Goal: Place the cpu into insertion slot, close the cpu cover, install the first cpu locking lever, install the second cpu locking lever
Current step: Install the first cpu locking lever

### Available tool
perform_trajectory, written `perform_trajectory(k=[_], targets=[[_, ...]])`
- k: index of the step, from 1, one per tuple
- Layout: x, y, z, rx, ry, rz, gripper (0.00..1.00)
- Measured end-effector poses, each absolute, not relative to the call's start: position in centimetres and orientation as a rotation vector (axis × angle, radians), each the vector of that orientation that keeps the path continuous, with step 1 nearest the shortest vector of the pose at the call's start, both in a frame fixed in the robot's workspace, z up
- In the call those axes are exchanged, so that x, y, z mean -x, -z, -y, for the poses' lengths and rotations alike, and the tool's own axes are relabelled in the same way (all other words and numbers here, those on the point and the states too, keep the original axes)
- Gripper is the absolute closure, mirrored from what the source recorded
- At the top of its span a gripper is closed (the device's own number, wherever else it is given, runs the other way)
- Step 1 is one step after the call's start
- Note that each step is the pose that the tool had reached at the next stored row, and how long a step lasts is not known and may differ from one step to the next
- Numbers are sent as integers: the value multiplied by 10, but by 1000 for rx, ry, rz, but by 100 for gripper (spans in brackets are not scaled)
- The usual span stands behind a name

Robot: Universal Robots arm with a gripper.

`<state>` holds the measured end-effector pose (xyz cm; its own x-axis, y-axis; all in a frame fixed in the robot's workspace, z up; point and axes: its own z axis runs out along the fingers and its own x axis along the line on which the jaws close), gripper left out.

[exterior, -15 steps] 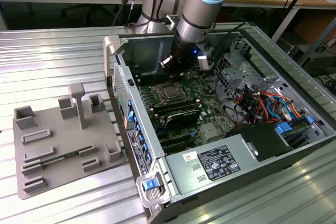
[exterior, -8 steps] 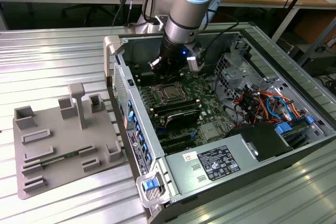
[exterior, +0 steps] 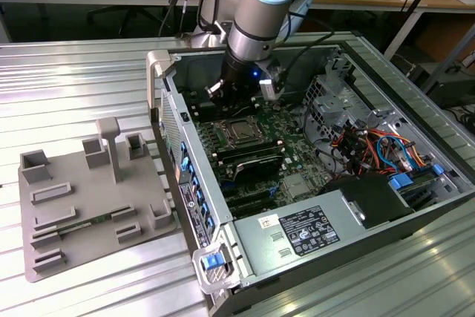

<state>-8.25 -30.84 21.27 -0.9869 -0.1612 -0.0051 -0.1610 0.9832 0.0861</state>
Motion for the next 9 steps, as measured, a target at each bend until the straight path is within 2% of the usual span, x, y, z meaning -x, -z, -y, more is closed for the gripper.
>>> perform_trajectory(k=[9], targets=[[68,-211,308,-253,136,3123,89]])
